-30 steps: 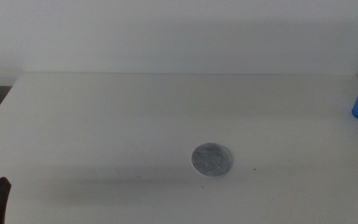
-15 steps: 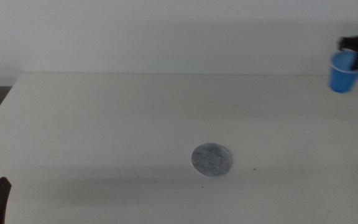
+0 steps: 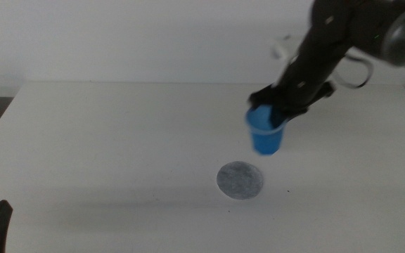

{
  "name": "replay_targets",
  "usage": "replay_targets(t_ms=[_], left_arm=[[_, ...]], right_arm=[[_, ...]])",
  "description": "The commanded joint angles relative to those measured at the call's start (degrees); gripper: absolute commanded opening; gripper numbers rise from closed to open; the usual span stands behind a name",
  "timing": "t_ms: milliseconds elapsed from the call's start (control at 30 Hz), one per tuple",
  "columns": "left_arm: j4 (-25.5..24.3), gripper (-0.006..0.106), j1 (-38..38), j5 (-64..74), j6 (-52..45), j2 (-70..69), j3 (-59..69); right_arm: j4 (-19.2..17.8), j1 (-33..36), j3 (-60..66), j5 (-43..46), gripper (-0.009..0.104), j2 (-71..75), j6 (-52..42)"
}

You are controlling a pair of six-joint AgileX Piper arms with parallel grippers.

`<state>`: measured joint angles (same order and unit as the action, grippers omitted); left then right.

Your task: Place an empty cup on a cup mat.

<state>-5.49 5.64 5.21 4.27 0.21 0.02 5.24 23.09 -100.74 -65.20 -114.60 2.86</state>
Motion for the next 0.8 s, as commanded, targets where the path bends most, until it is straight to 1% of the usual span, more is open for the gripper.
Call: replay_targets(t_ms=[0, 133, 267, 600, 767], left_arm=[[0.0, 0.094, 0.1, -0.3, 0.2, -0.2, 0.0], [0.0, 0.094, 0.1, -0.3, 0.2, -0.2, 0.0], [0.0, 0.094, 0.1, -0.3, 0.2, -0.2, 0.0], [0.0, 0.094, 0.1, -0.3, 0.2, -0.2, 0.0], [0.0, 0.094, 0.1, -0.3, 0.2, -0.2, 0.0]], right_arm=[[-0.5, 2.4, 1.9, 2.0, -0.002, 0.3, 1.2], [-0.5, 5.1, 5.1, 5.0, -0.002, 0.1, 2.6], [1.8, 6.0, 6.5, 5.8, -0.002, -0.5, 2.9], [2.8, 6.1, 7.2, 9.3, -0.002, -4.0, 2.9], [2.1, 6.1, 7.2, 9.2, -0.001, -4.3, 2.9]])
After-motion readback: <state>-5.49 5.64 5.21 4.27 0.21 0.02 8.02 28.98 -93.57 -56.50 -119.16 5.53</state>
